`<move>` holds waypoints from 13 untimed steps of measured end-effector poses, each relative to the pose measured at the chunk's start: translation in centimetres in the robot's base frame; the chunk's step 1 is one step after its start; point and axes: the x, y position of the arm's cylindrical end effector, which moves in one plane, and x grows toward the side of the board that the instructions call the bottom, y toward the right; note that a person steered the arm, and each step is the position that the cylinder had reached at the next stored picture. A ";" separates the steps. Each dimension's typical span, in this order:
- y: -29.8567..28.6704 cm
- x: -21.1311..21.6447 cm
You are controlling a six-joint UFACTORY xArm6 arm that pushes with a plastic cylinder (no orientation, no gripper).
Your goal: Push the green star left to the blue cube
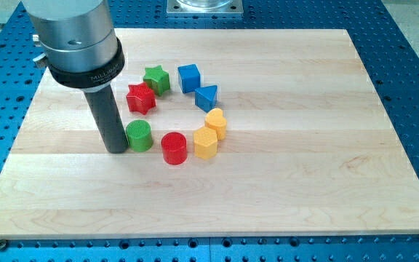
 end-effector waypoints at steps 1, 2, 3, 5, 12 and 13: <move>-1.0 1.2; -1.3 0.5; -1.3 -5.2; -2.1 -14.3; 0.2 -10.8; -0.8 -9.7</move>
